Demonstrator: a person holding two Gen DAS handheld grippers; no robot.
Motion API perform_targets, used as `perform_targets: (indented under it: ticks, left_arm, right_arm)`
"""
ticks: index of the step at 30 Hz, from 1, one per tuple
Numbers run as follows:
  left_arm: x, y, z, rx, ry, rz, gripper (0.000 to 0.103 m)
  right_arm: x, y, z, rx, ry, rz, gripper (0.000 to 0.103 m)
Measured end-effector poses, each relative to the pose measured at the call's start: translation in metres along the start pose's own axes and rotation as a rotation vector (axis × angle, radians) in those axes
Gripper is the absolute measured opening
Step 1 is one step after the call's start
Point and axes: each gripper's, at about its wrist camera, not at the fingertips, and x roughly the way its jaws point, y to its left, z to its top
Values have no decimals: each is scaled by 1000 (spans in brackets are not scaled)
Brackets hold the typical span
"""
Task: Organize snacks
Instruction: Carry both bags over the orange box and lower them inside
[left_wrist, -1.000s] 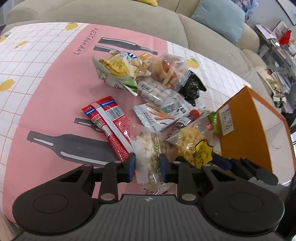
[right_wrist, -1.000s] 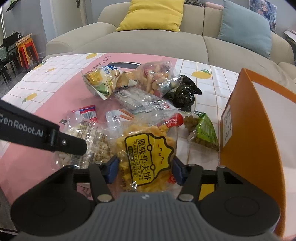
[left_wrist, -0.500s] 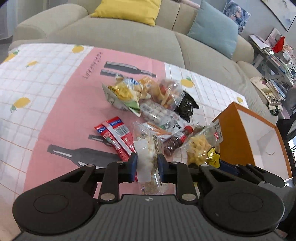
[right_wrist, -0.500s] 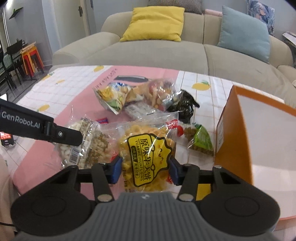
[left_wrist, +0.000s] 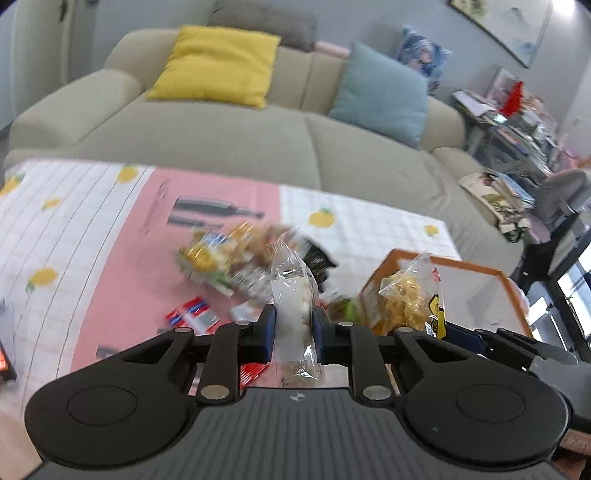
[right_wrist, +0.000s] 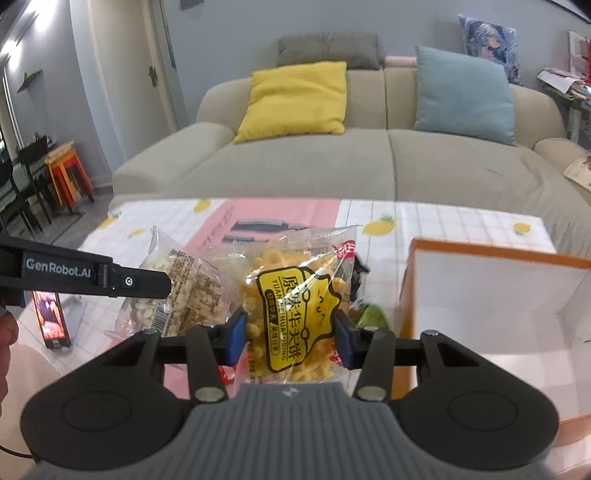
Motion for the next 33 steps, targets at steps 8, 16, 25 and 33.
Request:
perform_targets:
  ticks: [8, 16, 25, 33]
  left_arm:
    - [-8, -59, 24, 143, -54, -63, 22]
    - [10, -123, 38, 277, -53, -138, 22]
    - [49, -168, 40, 325, 40, -227, 22]
    - [104, -180, 35, 317, 228, -257, 22]
  right_arm:
    - [-36, -40, 18, 41, -39, -57, 46]
    - [-57, -86, 29, 69, -28, -124, 46]
    - [-49, -148, 31, 154, 75, -169, 46]
    - [-20, -188, 24, 228, 223, -155, 46]
